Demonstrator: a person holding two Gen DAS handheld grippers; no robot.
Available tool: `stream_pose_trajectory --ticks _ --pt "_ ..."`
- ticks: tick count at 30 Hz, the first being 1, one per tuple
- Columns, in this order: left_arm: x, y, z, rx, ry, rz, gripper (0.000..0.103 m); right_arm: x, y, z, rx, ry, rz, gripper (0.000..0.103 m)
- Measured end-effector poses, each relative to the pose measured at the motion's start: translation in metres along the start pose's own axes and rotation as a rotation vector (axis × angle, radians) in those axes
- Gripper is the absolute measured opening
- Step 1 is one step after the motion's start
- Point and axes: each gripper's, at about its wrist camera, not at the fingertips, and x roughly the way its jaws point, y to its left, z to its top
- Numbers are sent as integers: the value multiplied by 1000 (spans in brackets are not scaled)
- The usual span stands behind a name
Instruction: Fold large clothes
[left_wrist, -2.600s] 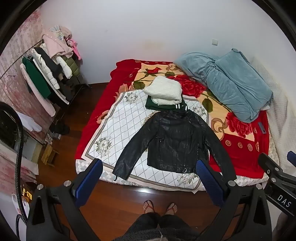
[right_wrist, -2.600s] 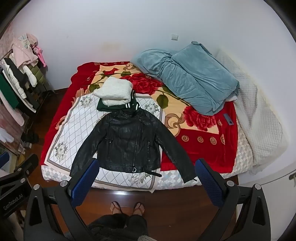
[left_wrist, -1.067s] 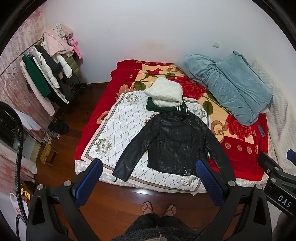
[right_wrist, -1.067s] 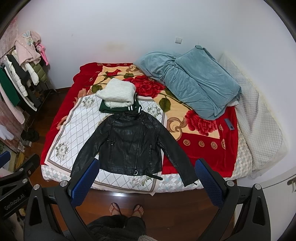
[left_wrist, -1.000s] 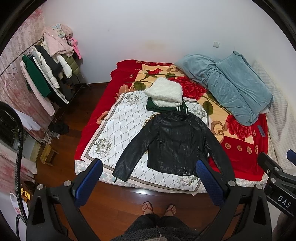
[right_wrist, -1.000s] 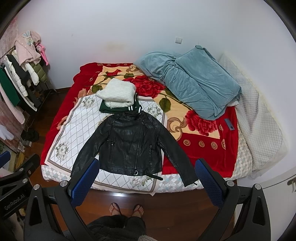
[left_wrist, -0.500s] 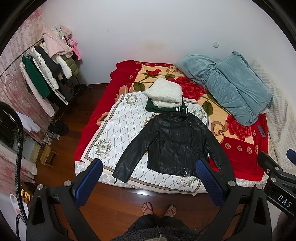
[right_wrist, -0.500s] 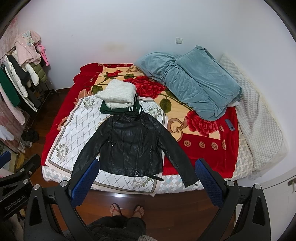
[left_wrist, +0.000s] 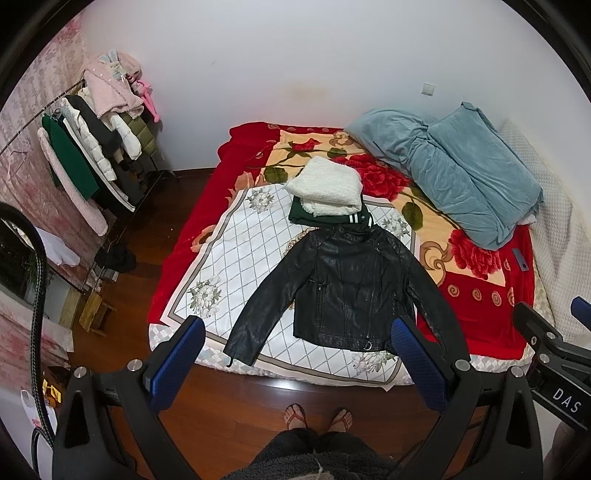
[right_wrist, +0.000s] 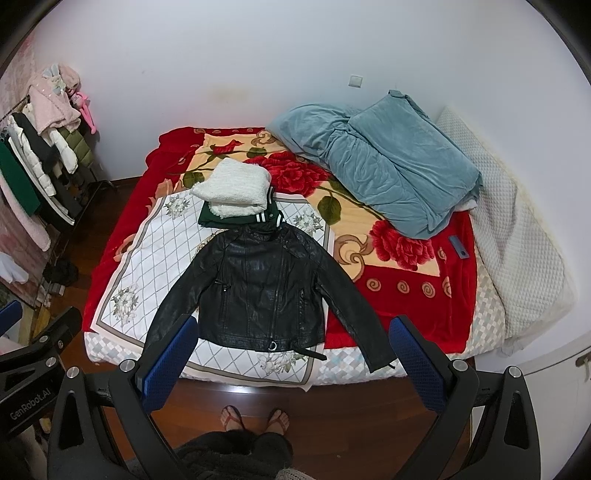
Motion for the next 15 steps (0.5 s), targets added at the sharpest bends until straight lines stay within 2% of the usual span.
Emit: stream_pose_trajectory --ticks 15 --pt "-3 -26 21 0 1 -2 103 0 -1 -1 1 0 2 103"
